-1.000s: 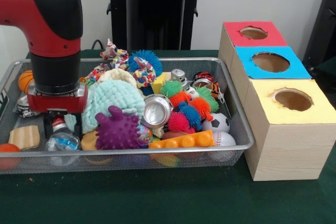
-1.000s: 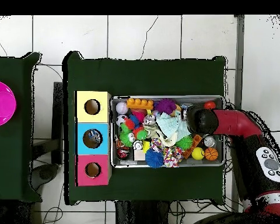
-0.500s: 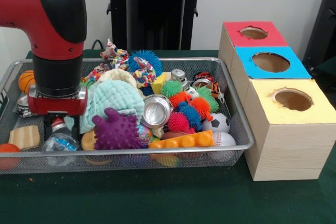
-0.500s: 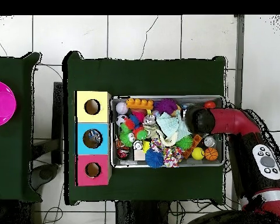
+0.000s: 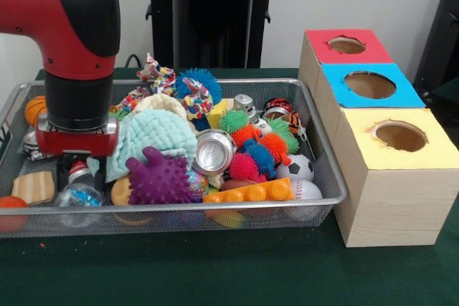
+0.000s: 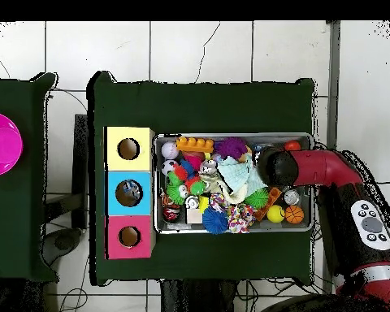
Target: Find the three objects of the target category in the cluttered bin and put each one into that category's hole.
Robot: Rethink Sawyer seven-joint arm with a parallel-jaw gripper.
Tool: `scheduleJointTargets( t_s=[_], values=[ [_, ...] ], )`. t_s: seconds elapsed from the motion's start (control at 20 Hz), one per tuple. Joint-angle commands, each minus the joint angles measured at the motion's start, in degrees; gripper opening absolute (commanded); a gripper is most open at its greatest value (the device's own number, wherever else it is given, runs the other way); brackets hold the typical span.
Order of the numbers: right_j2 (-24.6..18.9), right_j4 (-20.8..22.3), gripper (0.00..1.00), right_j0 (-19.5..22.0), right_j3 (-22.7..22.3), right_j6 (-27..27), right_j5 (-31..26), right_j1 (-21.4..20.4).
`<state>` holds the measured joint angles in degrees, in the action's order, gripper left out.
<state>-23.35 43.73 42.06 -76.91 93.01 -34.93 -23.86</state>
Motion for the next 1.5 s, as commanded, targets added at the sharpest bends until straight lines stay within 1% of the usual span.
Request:
scheduleJointTargets(
  t_s=[0.05, 0.15, 0.3, 0.5, 0.75, 1.0, 1.05, 1.1, 1.15, 1.25, 1.3, 1.4, 1.5],
  values=[
    [-1.42, 1.93, 0.00, -0.56, 0.95, -12.05, -4.59, -1.36],
    [-1.32, 2.01, 0.00, -1.28, 1.18, -13.22, -6.14, -3.32],
    [-0.60, 3.22, 0.00, -2.52, 0.99, -14.82, -7.10, -6.73],
    [-0.13, 4.50, 0.00, -3.41, 0.70, -14.94, -6.36, -9.31],
    [-0.31, 4.33, 0.00, -3.72, 0.04, -14.61, -6.81, -11.01],
    [-0.15, 4.32, 0.00, -4.70, 0.71, -13.46, -7.23, -10.18],
    [-0.26, 4.02, 0.00, -4.60, 0.64, -13.39, -7.36, -10.02],
    [-0.51, 2.00, 0.00, -4.31, 0.55, -12.21, -9.19, -9.51],
    [-1.10, -0.80, 1.00, -3.08, -0.64, -9.35, -9.04, -9.08],
    [-1.57, -5.77, 1.00, -1.94, -1.03, -5.33, -12.51, -8.10],
    [-2.00, -7.78, 1.00, -1.22, -1.94, -3.79, -13.03, -7.88],
    [-1.64, -10.52, 1.00, -1.08, -2.22, -2.21, -14.94, -7.40],
    [-1.25, -12.32, 1.00, -1.06, -1.81, -2.64, -17.24, -6.57]
  ],
)
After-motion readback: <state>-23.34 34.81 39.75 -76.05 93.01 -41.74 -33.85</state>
